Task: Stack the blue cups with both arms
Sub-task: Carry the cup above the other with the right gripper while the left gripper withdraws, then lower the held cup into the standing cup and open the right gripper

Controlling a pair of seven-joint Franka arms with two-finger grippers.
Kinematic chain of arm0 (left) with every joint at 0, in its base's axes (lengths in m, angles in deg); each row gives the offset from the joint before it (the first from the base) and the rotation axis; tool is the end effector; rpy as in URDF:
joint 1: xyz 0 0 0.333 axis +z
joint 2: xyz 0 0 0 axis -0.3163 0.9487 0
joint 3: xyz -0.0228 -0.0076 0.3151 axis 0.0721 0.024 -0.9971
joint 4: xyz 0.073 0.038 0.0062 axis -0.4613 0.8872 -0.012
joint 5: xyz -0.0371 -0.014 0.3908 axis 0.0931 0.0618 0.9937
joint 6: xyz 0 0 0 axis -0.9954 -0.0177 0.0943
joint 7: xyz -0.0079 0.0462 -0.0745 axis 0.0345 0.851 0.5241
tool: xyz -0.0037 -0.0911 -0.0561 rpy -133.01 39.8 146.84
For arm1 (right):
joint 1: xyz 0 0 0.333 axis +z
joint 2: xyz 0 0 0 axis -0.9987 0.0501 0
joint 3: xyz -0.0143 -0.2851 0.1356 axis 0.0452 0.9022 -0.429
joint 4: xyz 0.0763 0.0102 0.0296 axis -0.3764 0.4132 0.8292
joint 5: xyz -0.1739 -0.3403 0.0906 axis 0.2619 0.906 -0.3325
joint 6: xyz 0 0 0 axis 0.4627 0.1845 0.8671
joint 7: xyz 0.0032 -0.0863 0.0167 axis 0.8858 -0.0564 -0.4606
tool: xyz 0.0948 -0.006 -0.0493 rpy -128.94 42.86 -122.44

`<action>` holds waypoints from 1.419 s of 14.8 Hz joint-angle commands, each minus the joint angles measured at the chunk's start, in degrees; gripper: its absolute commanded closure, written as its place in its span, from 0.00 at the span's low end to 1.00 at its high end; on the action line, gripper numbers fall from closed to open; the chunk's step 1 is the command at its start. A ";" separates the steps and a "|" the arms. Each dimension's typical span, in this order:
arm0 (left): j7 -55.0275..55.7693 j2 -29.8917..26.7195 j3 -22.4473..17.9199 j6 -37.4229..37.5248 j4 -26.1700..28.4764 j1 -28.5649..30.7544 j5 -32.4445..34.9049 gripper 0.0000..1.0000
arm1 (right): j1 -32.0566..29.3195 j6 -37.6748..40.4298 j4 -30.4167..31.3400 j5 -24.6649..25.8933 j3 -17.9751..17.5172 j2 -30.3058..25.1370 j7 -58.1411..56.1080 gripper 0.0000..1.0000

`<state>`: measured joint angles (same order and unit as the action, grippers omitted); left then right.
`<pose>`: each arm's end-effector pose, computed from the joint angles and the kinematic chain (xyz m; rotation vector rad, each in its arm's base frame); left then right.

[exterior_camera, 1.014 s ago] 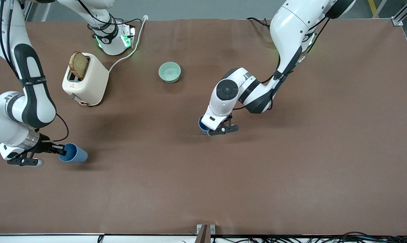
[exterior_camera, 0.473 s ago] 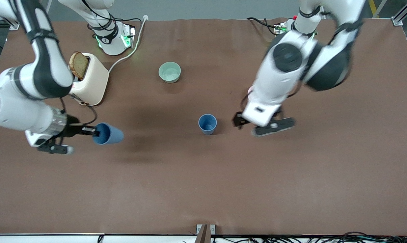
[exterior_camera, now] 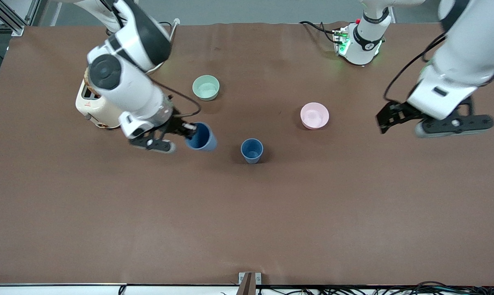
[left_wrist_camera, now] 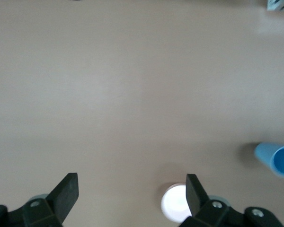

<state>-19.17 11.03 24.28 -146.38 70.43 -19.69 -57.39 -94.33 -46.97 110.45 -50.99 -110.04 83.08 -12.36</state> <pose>0.5747 -0.1472 0.6362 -3.0807 0.0139 -0.1385 0.5463 0.3417 0.4648 -2.8761 0.3998 0.0745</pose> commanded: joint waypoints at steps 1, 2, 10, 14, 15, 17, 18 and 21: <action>-7.90 -4.20 0.42 2.30 2.29 2.91 -1.25 0.00 | 2.52 -6.01 -0.50 4.29 -1.85 4.80 7.98 1.00; -9.76 -5.17 -0.18 2.73 2.99 3.01 -2.56 0.00 | 4.36 -8.56 -0.58 8.13 -1.85 6.81 11.14 1.00; -10.13 -9.58 -4.15 5.46 6.95 2.66 -6.26 0.00 | 10.18 -15.17 -0.59 20.21 -1.68 14.38 20.40 1.00; -10.57 -9.05 -4.15 5.46 6.52 2.75 -6.35 0.00 | 10.80 -15.09 -0.15 20.83 -1.68 15.09 20.40 0.99; -10.57 -8.70 -4.23 5.46 6.43 2.75 -6.27 0.00 | 10.97 -15.09 -0.15 21.18 -1.59 15.62 20.40 0.99; -10.65 -8.87 -4.23 5.55 6.25 2.75 -6.18 0.00 | 11.50 -15.17 -0.15 24.07 -1.41 16.93 20.49 0.98; -10.66 -9.31 -4.32 5.90 6.34 2.75 -6.18 0.00 | 11.59 -15.17 -0.15 25.21 -1.41 17.81 20.49 0.98; -10.66 -9.31 -4.32 7.40 5.99 2.75 -6.18 0.00 | 12.11 -15.96 -0.15 26.19 -1.32 18.61 20.57 0.98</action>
<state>-28.90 2.78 20.36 -140.32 76.42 -17.03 -62.73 -82.74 -62.08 110.71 -26.70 -111.10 100.91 6.74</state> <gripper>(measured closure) 0.000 0.956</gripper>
